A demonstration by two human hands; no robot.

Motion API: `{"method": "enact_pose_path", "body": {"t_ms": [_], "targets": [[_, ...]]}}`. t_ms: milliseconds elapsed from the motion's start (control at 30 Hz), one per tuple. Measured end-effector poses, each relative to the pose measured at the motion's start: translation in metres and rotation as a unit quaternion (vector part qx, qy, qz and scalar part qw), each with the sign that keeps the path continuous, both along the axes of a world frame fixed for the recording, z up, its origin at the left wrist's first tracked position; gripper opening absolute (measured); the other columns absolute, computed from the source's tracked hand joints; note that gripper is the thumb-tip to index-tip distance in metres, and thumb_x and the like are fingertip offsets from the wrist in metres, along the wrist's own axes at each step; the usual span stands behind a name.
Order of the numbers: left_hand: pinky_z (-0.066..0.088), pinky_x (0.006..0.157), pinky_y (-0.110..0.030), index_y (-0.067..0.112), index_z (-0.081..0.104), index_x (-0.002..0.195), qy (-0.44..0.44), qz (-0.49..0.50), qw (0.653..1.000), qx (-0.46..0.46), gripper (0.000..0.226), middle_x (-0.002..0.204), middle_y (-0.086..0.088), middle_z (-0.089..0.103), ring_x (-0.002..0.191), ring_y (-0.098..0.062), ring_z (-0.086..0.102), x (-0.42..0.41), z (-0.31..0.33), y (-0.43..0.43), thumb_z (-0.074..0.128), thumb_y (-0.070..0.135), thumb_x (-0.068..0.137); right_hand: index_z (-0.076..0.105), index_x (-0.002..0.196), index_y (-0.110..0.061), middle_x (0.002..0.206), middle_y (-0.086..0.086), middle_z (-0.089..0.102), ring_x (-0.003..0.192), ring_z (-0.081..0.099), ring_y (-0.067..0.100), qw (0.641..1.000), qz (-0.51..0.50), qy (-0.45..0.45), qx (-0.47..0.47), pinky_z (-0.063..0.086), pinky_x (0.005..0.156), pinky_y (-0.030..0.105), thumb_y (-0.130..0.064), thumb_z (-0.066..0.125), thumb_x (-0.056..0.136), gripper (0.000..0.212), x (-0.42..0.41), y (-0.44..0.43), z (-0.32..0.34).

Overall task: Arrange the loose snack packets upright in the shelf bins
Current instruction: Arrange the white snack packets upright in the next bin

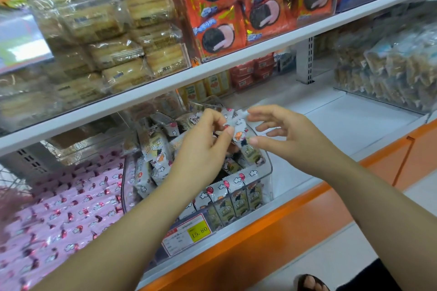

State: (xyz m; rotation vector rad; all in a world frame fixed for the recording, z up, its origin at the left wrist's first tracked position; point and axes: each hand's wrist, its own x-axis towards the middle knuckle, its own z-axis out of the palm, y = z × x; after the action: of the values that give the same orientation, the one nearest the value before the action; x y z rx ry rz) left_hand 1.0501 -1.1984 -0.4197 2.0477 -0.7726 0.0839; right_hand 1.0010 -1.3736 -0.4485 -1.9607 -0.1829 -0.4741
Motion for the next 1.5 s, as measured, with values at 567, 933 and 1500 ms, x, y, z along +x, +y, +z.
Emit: {"method": "enact_pose_path", "body": {"t_ms": [567,933,1500], "targets": [[0.022,0.095,-0.031,0.046,0.053,0.126,-0.317,-0.097,0.775,0.539,0.044,0.109,0.012,0.034,0.114,-0.014,0.032,0.059,-0.003,0.006,0.062,0.050,0.083,0.063,0.114,-0.023,0.105,-0.007,0.068,0.098,0.062,0.003,0.996,0.013,0.025,-0.083,0.048,0.096,0.030,-0.024,0.066,0.085,0.029,-0.002,-0.005,0.007],[0.025,0.090,-0.031,0.036,0.059,0.120,-0.324,-0.124,0.795,0.499,0.039,0.116,0.006,0.036,0.112,-0.017,0.037,0.063,-0.014,0.008,0.066,0.040,0.082,0.062,0.110,-0.030,0.102,-0.006,0.068,0.095,0.063,0.004,0.998,-0.002,-0.009,-0.055,0.049,0.094,0.028,-0.025,0.066,0.085,0.025,-0.007,-0.005,0.010],[0.037,0.078,-0.016,0.034,0.057,0.108,-0.221,-0.079,0.910,0.343,0.030,0.107,0.014,0.040,0.082,-0.001,0.047,0.036,0.009,0.078,0.058,0.027,0.079,0.063,0.110,-0.021,0.103,0.000,0.067,0.097,0.063,0.010,0.993,0.016,0.046,-0.110,0.049,0.094,0.035,-0.028,0.063,0.085,0.026,-0.003,-0.005,0.008]]}}
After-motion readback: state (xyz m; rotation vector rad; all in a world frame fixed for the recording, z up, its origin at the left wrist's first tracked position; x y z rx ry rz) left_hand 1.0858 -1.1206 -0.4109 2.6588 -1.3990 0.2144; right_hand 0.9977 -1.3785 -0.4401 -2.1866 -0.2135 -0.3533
